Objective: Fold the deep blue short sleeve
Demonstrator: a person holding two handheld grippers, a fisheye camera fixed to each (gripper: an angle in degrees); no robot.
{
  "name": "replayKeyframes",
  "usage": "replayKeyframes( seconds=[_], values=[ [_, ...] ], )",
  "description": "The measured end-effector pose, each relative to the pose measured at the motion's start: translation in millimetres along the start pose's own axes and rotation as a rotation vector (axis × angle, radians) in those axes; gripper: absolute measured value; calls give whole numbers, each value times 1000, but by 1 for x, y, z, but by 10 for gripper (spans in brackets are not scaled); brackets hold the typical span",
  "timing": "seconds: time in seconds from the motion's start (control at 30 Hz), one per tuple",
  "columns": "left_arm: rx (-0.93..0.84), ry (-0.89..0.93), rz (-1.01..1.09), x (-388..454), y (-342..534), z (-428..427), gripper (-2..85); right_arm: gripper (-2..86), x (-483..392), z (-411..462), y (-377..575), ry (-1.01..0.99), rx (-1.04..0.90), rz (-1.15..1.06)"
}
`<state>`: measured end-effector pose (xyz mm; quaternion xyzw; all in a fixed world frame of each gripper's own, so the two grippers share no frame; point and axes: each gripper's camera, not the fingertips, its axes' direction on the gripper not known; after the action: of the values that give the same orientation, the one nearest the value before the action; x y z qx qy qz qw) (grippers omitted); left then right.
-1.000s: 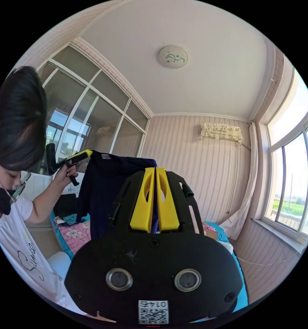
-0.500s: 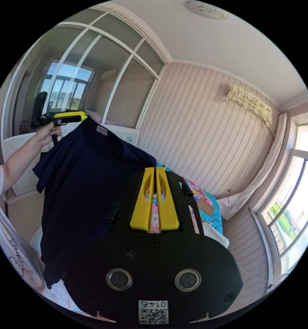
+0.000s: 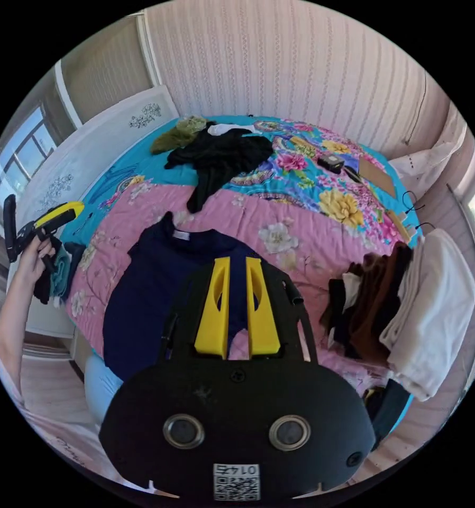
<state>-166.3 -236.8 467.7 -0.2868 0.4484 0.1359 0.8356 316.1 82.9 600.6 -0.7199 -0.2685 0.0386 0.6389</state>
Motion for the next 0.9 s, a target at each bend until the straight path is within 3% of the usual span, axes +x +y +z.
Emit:
replayKeyframes(
  seconds=[0.13,0.27,0.37,0.6,0.67,0.9],
  values=[
    [-137,75,1,-15,101,18,55,60,10,49,97,-106,-64,-2],
    [-330,164,-148,-19,222,23,62,68,-2,98,232,-232,-244,101],
    [-375,214,-212,-10,265,24,75,78,-17,109,291,-280,-258,170],
    [-447,233,-245,-12,269,54,81,36,-11,135,308,-240,-253,265],
    [-419,231,-238,-13,267,50,81,20,2,120,309,-313,-211,285],
    [-411,267,-186,-15,261,40,85,6,64,71,335,-261,-72,414]
  ],
)
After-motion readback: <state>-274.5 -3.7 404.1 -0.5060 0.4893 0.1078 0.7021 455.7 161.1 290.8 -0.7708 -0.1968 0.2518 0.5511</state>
